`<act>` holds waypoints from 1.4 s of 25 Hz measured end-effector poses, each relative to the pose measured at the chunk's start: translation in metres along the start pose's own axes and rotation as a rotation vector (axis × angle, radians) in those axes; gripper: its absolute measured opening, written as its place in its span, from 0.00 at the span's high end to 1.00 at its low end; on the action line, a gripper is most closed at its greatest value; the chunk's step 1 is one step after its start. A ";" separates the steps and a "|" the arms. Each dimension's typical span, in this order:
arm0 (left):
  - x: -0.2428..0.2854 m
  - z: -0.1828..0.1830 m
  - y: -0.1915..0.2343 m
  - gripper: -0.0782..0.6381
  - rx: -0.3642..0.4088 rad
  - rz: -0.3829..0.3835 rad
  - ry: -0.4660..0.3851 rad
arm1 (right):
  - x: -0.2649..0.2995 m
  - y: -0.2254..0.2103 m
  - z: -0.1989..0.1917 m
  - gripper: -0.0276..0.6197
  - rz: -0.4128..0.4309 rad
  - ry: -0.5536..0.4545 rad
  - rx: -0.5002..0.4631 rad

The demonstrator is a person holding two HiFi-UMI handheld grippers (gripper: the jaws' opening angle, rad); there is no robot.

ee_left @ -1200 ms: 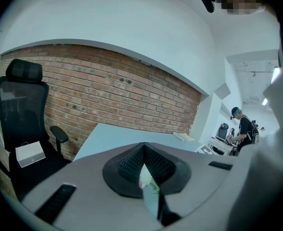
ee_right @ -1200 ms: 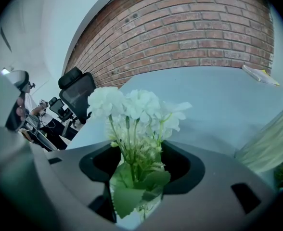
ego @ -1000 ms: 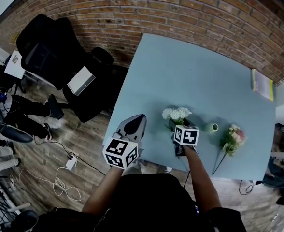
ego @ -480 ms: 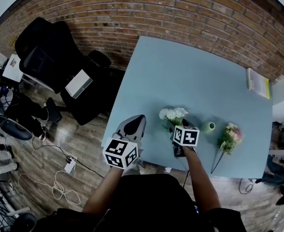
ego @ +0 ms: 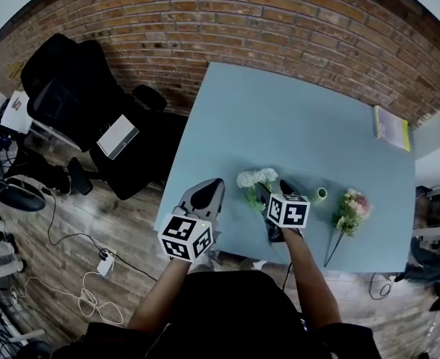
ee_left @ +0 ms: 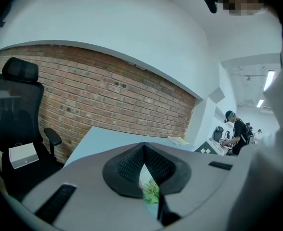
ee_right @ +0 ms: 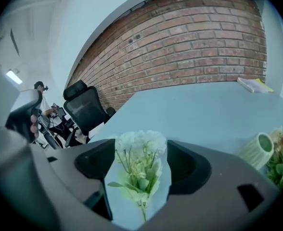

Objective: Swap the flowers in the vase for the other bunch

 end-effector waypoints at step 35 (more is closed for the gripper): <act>0.022 0.026 -0.037 0.88 0.093 -0.250 -0.036 | -0.121 -0.011 0.041 0.94 -0.162 -0.394 0.012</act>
Point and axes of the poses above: the fingertips, and each gripper's own axes: x forward along the fingers, y to its left, z out of its top, the point moved 10 cm from there along -x, backward along the fingers, and after that the axes turned 10 degrees about -z, right-handed, at the moved point
